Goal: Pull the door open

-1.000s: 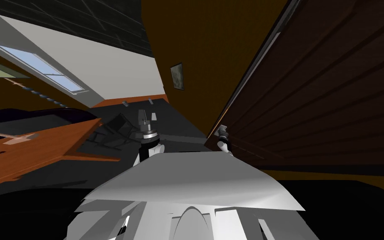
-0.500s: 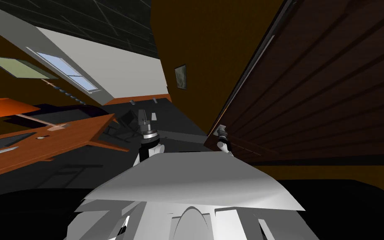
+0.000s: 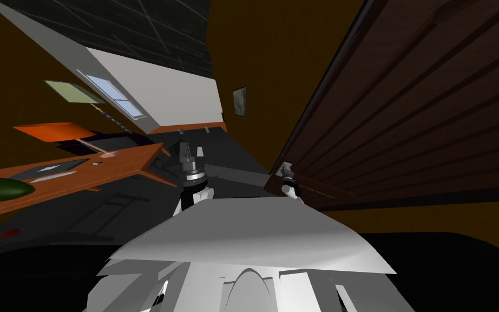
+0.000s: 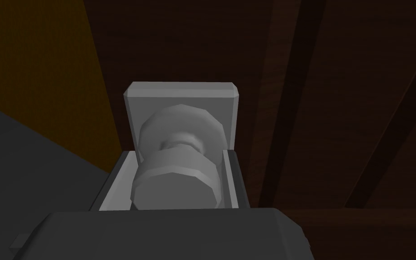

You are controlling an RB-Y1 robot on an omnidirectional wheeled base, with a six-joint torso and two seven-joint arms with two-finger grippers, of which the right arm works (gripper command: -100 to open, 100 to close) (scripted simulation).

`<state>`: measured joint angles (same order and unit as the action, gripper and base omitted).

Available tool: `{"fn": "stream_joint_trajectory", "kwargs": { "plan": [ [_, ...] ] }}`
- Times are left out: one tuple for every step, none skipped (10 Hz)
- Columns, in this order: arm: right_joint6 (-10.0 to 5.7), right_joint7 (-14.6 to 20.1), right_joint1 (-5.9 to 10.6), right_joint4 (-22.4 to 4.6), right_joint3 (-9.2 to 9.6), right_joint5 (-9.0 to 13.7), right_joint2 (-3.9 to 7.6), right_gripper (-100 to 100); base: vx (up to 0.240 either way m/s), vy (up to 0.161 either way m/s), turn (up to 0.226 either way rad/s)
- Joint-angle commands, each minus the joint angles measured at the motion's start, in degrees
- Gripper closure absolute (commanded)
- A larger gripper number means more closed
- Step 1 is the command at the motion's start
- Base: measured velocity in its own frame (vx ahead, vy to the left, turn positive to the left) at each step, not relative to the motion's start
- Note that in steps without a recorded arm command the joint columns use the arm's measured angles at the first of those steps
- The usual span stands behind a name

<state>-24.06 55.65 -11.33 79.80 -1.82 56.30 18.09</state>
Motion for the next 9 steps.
{"fn": "stream_joint_trajectory", "kwargs": {
  "plan": [
    [0.00,0.00,0.00,0.00,0.00,0.00,0.00,100,-0.094,-0.017,0.034],
    [-0.11,0.59,-0.44,0.26,0.94,0.00,0.56,100,-0.118,-0.011,0.117],
    [-0.24,0.88,-0.66,0.46,1.34,0.02,0.93,100,-0.209,-0.026,0.138],
    [-0.38,1.22,-0.91,0.68,1.81,0.05,1.34,100,-0.211,-0.030,0.110],
    [-0.54,1.59,-1.18,0.93,2.31,0.08,1.80,100,-0.182,-0.007,0.106],
    [-0.71,1.97,-1.46,1.19,2.84,0.11,2.27,100,-0.201,-0.011,0.103],
    [-0.88,2.36,-1.75,1.45,3.38,0.14,2.76,100,-0.233,-0.027,0.129],
    [-1.05,2.74,-2.03,1.71,3.90,0.17,3.23,100,-0.232,-0.019,0.122],
    [-1.27,3.26,-2.41,2.06,4.62,0.21,3.87,100,-0.213,-0.032,0.160]
  ]
}}
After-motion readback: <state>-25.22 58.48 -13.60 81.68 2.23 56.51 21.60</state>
